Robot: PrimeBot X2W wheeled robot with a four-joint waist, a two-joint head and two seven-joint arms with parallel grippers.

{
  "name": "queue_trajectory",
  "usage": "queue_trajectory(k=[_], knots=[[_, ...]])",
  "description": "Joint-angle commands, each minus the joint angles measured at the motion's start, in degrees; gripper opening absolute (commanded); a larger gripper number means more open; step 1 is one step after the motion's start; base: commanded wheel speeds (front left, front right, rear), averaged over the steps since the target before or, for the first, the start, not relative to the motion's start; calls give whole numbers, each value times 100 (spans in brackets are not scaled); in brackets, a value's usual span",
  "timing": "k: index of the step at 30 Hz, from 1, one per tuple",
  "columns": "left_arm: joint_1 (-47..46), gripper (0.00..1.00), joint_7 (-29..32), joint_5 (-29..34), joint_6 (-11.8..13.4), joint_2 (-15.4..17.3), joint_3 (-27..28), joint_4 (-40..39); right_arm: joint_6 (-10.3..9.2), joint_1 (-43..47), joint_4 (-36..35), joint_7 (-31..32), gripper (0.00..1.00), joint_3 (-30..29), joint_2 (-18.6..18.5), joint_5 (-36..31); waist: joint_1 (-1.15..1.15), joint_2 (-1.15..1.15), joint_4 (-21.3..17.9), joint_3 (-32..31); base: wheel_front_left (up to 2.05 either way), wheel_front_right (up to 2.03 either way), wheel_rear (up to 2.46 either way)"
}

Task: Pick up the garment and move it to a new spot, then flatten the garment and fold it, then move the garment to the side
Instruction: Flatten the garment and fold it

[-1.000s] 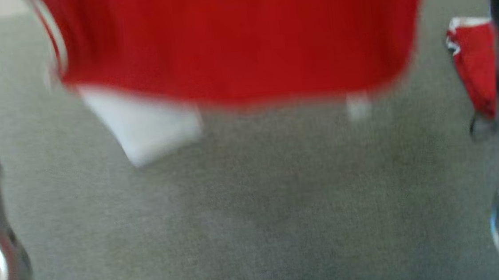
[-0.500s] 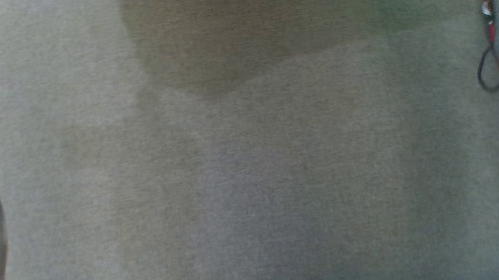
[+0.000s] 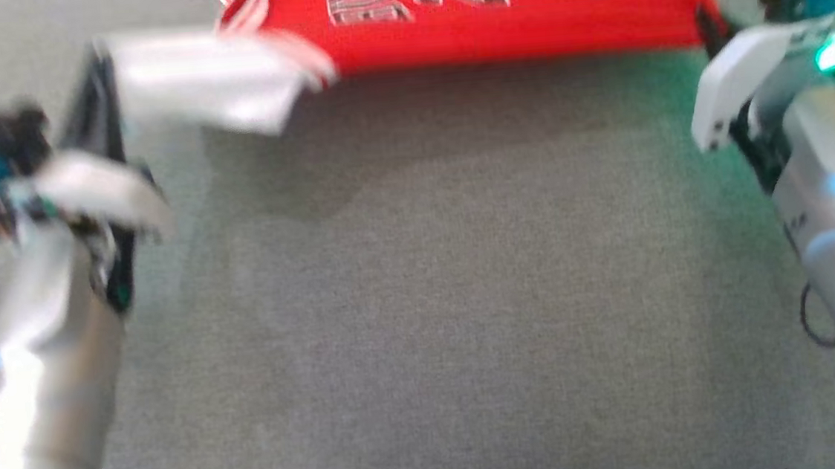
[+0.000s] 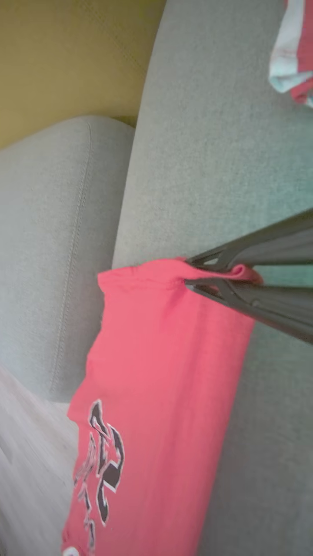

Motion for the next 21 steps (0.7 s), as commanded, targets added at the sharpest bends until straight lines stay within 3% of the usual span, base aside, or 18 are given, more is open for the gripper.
queue_trajectory(k=[1,9,17,21], knots=[[200,0,82,-141,17,420,75,-186,-11,164,-117,85,0,296,-96,164,1,0,87,-371,0,0,0],[1693,0,614,-426,15,826,-473,-889,-11,1004,-560,504,0,1311,-338,1070,1,0,152,-1059,0,0,0],[3072,0,1575,-830,28,1392,-865,-2463,-11,2194,-1879,1525,0,2570,-1171,2633,1,0,202,-1725,0,0,0],[3749,0,2101,-1065,186,1686,-853,-3397,-11,2670,-2700,2037,0,2987,-1658,3384,1,0,158,-1898,0,0,0]])
